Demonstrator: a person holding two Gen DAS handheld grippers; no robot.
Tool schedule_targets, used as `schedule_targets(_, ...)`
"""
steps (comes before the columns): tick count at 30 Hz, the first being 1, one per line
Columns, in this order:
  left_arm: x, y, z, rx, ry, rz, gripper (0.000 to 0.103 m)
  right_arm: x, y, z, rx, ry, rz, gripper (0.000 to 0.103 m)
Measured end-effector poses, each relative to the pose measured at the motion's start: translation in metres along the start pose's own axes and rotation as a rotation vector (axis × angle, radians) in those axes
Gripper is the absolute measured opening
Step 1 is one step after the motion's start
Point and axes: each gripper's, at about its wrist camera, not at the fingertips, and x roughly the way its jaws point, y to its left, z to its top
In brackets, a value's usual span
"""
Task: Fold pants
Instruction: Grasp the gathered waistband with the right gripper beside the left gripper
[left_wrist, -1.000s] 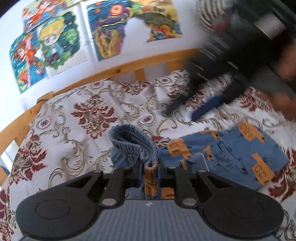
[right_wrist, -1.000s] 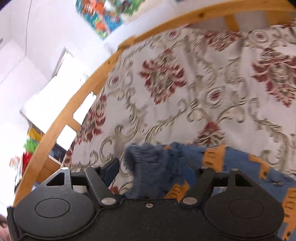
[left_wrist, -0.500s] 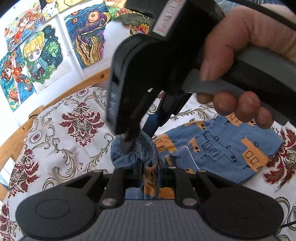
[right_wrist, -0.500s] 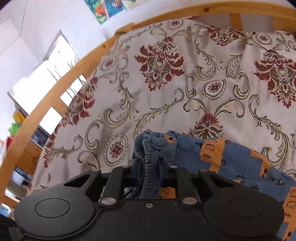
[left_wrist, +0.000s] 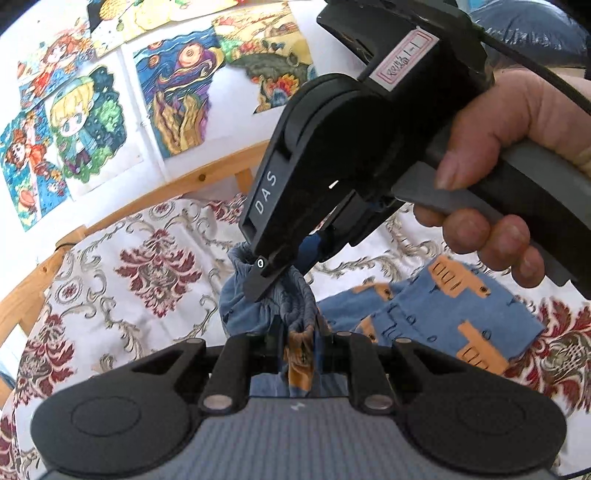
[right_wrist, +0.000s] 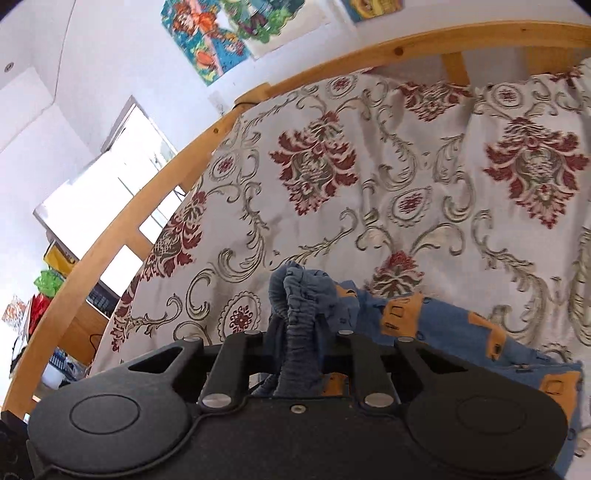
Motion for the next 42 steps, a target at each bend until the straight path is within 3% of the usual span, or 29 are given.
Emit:
schedule_targets(13, 0.007, -0.049, 0.027, 0.098, -0.023, -0.112, 0.016, -0.048, -0.054, -0.022, 0.107, -0.057, -0.052, 0.017)
schedule_targets(42, 0.049, -0.128, 0.024, 0.187, 0.064, -0.236, 0.017, -0.07, -0.139, -0.071, 0.198, -0.084, -0.102, 0.017)
